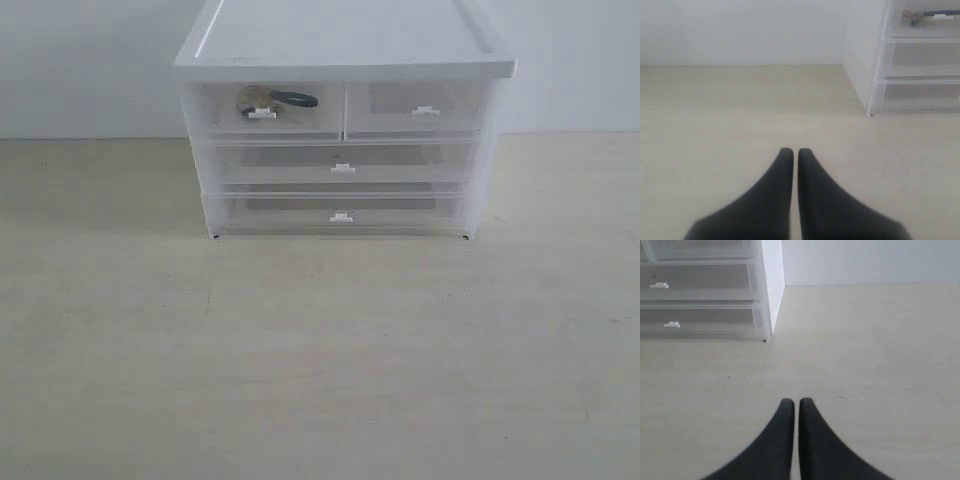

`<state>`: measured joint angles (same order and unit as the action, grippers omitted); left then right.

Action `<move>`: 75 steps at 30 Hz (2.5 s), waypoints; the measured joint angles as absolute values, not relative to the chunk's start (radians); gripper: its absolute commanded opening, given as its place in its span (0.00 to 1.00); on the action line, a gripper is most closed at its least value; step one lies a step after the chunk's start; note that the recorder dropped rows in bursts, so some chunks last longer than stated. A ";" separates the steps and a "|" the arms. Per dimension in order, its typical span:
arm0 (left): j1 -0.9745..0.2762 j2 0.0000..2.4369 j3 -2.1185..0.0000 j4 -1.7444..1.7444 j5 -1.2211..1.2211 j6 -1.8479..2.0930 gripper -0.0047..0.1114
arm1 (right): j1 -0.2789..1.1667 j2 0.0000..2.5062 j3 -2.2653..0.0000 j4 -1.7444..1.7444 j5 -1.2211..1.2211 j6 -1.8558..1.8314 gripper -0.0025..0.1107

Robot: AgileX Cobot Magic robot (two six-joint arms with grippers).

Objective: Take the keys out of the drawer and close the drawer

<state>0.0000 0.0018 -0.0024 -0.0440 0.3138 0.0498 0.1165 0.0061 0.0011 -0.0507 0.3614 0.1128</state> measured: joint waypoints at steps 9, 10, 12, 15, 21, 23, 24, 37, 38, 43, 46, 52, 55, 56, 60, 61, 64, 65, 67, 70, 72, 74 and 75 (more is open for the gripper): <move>0.000 0.002 -0.002 -0.044 0.314 0.050 0.08 | 0.116 0.006 0.001 -0.051 0.361 0.113 0.02; 0.000 0.002 -0.002 -0.044 0.314 0.050 0.08 | 0.116 0.006 0.001 -0.051 0.361 0.113 0.02; 0.000 0.002 -0.002 -0.044 0.314 0.050 0.08 | 0.116 0.006 0.001 -0.051 0.361 0.113 0.02; 0.000 0.002 -0.002 -0.044 0.314 0.050 0.08 | 0.116 0.006 0.001 -0.051 0.361 0.113 0.02; 0.000 0.002 -0.002 -0.044 0.314 0.050 0.08 | 0.116 0.006 0.001 -0.051 0.361 0.113 0.02; 0.000 0.002 -0.002 -0.044 0.314 0.050 0.08 | 0.116 0.006 0.001 -0.051 0.361 0.113 0.02; 0.000 0.002 -0.002 -0.044 0.314 0.050 0.08 | 0.116 0.006 0.001 -0.051 0.361 0.113 0.02; 0.000 0.002 -0.002 -0.044 0.314 0.050 0.08 | 0.116 0.006 0.001 -0.113 0.355 0.061 0.02; 0.000 0.002 -0.002 -0.044 0.314 0.050 0.08 | 0.116 0.006 0.001 -0.157 0.345 0.031 0.02; 0.000 0.002 -0.002 -0.034 0.311 0.067 0.08 | 0.116 0.006 0.001 -0.336 0.244 -0.072 0.02; 0.000 0.002 -0.002 -0.033 0.271 0.094 0.08 | 0.116 0.006 0.001 -0.303 -0.021 -0.032 0.02; 0.000 0.002 -0.002 -0.211 0.177 0.000 0.08 | 0.116 0.006 0.001 -0.284 -0.406 0.235 0.02; 0.000 0.002 -0.002 -0.355 0.148 -0.035 0.08 | 0.116 0.004 0.001 -0.276 -0.561 0.503 0.02; 0.000 0.002 -0.002 -0.401 0.144 -0.039 0.08 | 0.116 0.004 -0.001 -0.281 -0.600 0.566 0.02; 0.000 0.002 -0.002 -0.534 0.138 -0.048 0.08 | 0.116 0.110 -0.191 -0.438 -0.509 0.827 0.02; 0.000 0.002 -0.002 -0.544 0.136 -0.050 0.08 | 0.116 0.161 -0.253 -0.487 -0.496 0.869 0.02; 0.000 0.002 -0.002 -0.643 0.125 -0.050 0.08 | 0.116 0.475 -0.560 -0.760 -0.366 1.150 0.02; 0.000 0.002 -0.002 -0.661 0.120 -0.050 0.08 | 0.116 0.534 -0.597 -0.807 -0.331 1.210 0.02; 0.000 0.002 -0.002 -0.692 0.086 -0.050 0.08 | 0.116 0.769 -0.685 -0.944 -0.260 1.324 0.02; 0.000 0.002 -0.002 -0.703 0.067 -0.039 0.08 | 0.116 1.147 -0.781 -1.043 -0.336 1.343 0.02; 0.000 0.002 -0.002 -0.707 0.078 -0.037 0.08 | 0.116 1.327 -0.836 -1.061 -0.376 1.347 0.02; 0.000 0.002 -0.002 -0.710 0.099 -0.037 0.08 | 0.116 1.474 -0.884 -1.068 -0.393 1.347 0.02; 0.000 0.002 -0.002 -0.710 0.103 -0.031 0.08 | 0.116 1.557 -0.911 -1.072 -0.393 1.341 0.02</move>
